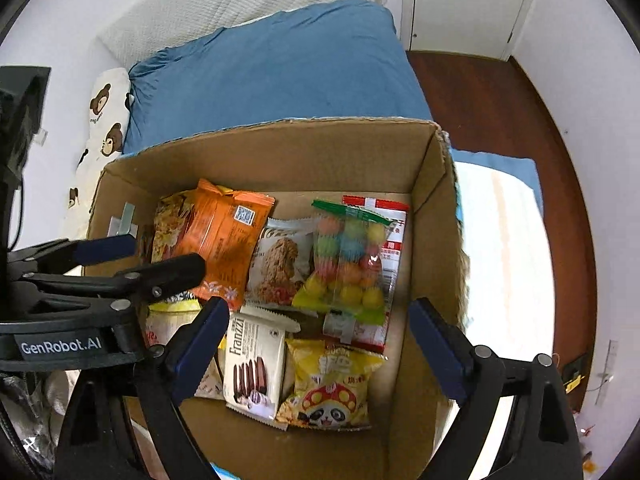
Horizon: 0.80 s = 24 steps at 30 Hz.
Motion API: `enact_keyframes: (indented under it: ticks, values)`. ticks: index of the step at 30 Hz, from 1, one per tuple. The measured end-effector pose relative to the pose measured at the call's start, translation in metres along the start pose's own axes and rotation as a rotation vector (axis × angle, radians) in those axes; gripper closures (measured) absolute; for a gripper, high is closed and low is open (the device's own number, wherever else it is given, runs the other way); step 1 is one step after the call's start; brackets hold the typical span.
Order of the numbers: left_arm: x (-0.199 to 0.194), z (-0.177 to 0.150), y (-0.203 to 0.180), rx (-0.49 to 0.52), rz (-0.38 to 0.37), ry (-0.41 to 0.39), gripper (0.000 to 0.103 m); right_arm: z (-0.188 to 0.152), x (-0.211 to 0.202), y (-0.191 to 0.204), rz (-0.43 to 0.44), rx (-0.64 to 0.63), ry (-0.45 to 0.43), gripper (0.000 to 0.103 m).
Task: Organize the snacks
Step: 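Carry both held packets into the box and open both tools, then move both tools back toward the last two snacks on the bed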
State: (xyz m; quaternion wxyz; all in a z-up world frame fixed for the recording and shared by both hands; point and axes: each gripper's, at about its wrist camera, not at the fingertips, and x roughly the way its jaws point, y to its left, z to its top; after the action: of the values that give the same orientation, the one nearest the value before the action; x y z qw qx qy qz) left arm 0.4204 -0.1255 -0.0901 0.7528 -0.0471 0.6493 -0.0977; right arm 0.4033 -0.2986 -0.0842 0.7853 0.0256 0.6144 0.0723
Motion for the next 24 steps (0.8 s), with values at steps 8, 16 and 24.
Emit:
enact_keyframes:
  ticks: [8,16,24]
  values:
    - [-0.041,-0.043,-0.003,0.019,0.077,-0.152,0.012,-0.034,-0.031,0.003,-0.021,-0.001,-0.062,0.009]
    - [-0.077,-0.094,0.000,-0.003,0.115,-0.294,0.012,-0.074,-0.074,0.010,-0.038,-0.007,-0.169,0.009]
    - [-0.104,-0.146,0.000,-0.001,0.128,-0.394,0.012,-0.117,-0.115,0.021,-0.040,-0.025,-0.265,0.009]
